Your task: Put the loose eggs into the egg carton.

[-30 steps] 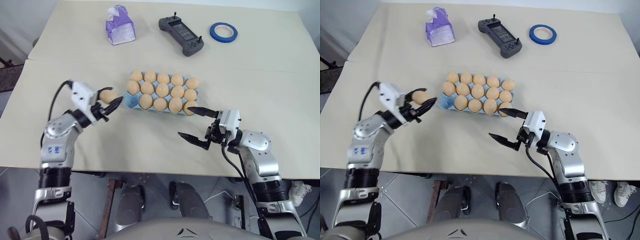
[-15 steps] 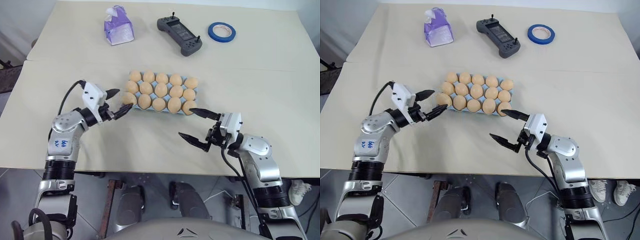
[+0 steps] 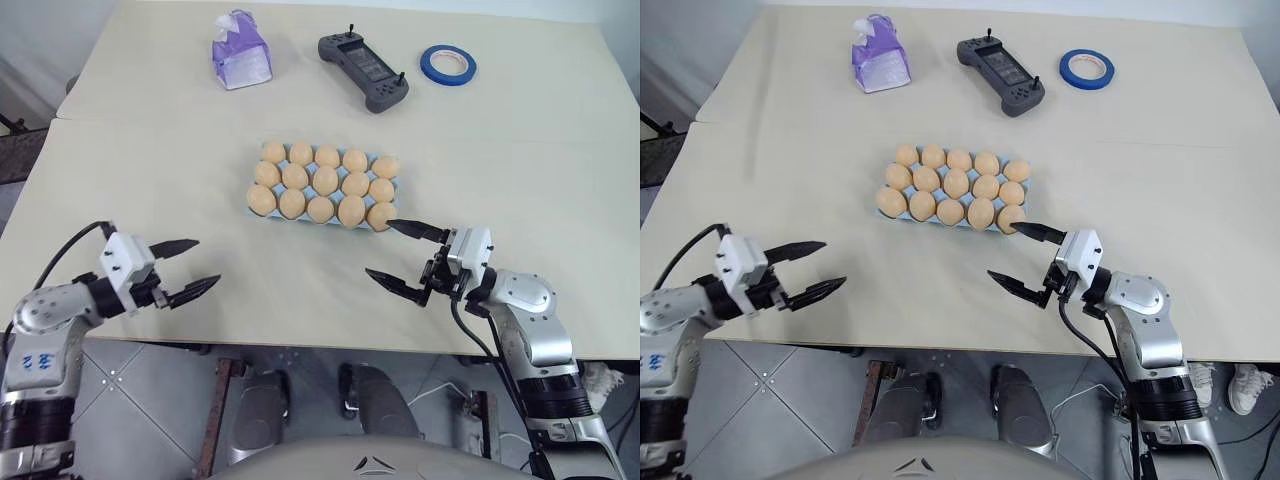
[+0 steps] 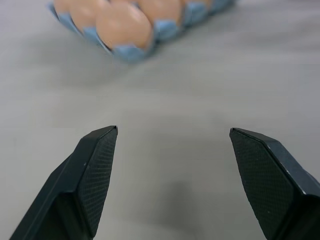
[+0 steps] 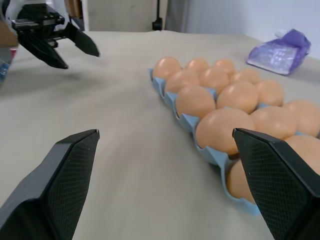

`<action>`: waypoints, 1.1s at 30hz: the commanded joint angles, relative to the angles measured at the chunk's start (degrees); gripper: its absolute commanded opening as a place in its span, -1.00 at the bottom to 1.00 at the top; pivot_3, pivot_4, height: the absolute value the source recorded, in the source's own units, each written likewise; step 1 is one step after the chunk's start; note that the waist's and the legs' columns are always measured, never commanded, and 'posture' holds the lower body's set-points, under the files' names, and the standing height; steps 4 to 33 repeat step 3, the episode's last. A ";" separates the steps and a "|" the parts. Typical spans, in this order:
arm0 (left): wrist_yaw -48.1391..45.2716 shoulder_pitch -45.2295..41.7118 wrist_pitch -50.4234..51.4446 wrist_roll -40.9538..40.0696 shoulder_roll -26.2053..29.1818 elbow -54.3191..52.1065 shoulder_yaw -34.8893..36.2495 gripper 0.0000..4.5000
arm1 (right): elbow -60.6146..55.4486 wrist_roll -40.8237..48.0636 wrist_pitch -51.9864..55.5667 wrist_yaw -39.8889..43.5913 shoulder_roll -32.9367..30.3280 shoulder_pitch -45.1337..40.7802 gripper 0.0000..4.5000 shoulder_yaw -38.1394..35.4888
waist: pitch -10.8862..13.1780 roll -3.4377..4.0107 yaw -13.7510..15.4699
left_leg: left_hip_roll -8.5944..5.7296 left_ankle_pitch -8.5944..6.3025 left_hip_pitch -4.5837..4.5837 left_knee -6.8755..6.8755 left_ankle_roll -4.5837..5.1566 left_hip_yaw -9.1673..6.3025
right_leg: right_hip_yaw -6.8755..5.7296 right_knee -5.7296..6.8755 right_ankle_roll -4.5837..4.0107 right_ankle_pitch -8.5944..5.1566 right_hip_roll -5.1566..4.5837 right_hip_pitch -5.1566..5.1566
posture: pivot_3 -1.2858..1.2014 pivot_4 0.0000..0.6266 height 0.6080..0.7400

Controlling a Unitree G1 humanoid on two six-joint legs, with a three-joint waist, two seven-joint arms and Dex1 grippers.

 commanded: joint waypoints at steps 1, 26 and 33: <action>0.48 1.51 -1.68 -1.06 0.49 -5.17 2.81 0.70 | -0.47 1.32 -0.22 0.62 -1.75 -0.63 1.00 -2.63 | 0.01 0.01 -0.07 | -0.02 -0.03 0.00 0.00 -0.05 0.00 | 0.01 -0.01 0.00 0.00 -0.05 0.02 | 0.03 -0.52 1.00; 2.18 1.61 -2.58 0.70 0.07 -5.57 2.52 0.70 | 0.48 1.21 -0.27 0.44 -1.93 -1.24 1.00 -2.97 | 0.01 0.01 -0.07 | -0.05 -0.03 0.00 0.00 -0.04 0.01 | 0.00 -0.02 0.00 0.00 -0.10 0.04 | 0.03 -0.52 1.00; 2.18 1.61 -2.58 0.70 0.07 -5.57 2.52 0.70 | 0.48 1.21 -0.27 0.44 -1.93 -1.24 1.00 -2.97 | 0.01 0.01 -0.07 | -0.05 -0.03 0.00 0.00 -0.04 0.01 | 0.00 -0.02 0.00 0.00 -0.10 0.04 | 0.03 -0.52 1.00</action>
